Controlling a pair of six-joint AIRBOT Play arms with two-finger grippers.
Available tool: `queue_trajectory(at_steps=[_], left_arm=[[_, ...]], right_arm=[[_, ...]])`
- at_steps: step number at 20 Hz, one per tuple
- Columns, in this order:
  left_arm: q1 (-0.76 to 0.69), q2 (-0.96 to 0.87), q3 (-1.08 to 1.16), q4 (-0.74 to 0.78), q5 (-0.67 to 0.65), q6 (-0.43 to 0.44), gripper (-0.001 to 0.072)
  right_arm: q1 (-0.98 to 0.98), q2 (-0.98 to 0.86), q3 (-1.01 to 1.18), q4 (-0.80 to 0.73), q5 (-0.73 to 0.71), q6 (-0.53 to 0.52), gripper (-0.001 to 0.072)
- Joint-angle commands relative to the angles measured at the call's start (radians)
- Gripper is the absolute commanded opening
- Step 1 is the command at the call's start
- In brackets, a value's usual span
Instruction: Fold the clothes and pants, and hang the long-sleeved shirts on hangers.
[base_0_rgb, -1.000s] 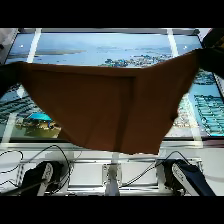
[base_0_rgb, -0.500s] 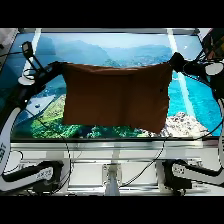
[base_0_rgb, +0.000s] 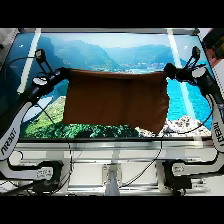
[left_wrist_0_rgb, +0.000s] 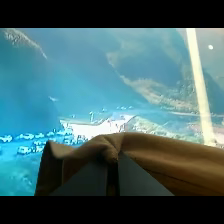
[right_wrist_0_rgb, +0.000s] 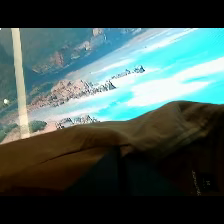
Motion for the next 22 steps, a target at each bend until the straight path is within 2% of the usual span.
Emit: queue_trajectory(at_steps=[1,4,7,9,14,17,20,22], left_arm=[[0.042,-0.032,0.001,0.003,-0.095,-0.002,0.0016],[0.114,-0.032,0.003,0.012,-0.230,-0.014,0.0014],[0.148,-0.031,0.052,0.172,-0.356,-0.014,0.0014],[0.137,-0.031,0.113,0.254,-0.354,-0.001,0.0015],[0.078,-0.032,0.209,0.285,-0.234,0.185,0.0017],[0.056,-0.042,0.209,0.285,-0.238,0.278,0.0016],[0.051,-0.058,0.209,0.316,-0.259,0.280,0.0017],[0.051,-0.073,0.209,0.425,-0.346,0.275,0.0018]], right_arm=[[0.000,-0.031,-0.001,-0.092,0.102,-0.023,0.0017],[0.000,-0.032,0.000,-0.140,0.197,-0.023,0.0017],[0.000,-0.032,0.000,-0.150,0.242,-0.032,0.0018],[0.001,-0.032,0.000,-0.148,0.242,-0.045,0.0017],[0.001,-0.032,0.000,-0.134,0.241,-0.045,0.0017],[0.001,-0.032,0.000,-0.101,0.234,-0.045,0.0017],[0.001,-0.032,0.000,-0.087,0.215,-0.045,0.0017],[0.001,-0.032,0.000,-0.089,0.216,-0.045,0.0017]])
